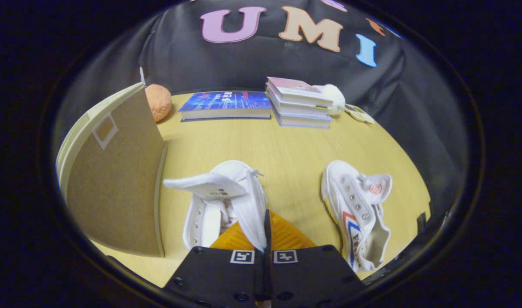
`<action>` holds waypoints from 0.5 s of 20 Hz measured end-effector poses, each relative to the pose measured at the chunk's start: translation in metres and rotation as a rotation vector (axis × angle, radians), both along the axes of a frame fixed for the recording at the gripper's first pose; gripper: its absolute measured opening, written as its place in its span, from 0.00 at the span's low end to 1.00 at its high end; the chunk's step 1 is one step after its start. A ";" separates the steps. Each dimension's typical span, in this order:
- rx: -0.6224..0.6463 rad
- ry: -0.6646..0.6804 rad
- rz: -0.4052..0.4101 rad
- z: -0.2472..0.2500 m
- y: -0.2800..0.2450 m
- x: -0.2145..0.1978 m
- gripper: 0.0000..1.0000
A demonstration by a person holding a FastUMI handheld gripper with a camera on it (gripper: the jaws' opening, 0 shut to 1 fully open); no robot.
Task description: Open the storage box then place both shoes into the box .Put the left shoe in first, then the right shoe, with the right side of both shoes facing outward in a uniform manner.
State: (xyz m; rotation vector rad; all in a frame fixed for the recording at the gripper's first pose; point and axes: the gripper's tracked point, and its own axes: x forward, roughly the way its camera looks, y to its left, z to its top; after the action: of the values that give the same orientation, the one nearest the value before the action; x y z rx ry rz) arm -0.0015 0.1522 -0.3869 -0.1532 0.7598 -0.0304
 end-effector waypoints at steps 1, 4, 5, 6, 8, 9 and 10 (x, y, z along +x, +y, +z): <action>-0.052 -0.010 0.003 0.006 -0.002 0.002 0.02; -0.150 -0.040 0.006 0.025 -0.004 0.008 0.02; -0.166 -0.055 0.002 0.033 -0.004 0.010 0.02; -0.183 -0.065 -0.006 0.043 -0.005 0.011 0.02; -0.209 -0.102 -0.025 0.068 -0.006 0.016 0.02; -0.214 -0.120 -0.032 0.080 -0.006 0.019 0.02; -0.215 -0.142 -0.041 0.094 -0.005 0.022 0.02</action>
State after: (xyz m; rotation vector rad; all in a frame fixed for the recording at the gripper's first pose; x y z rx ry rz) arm 0.0203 0.1474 -0.2928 -0.3363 0.6170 -0.1610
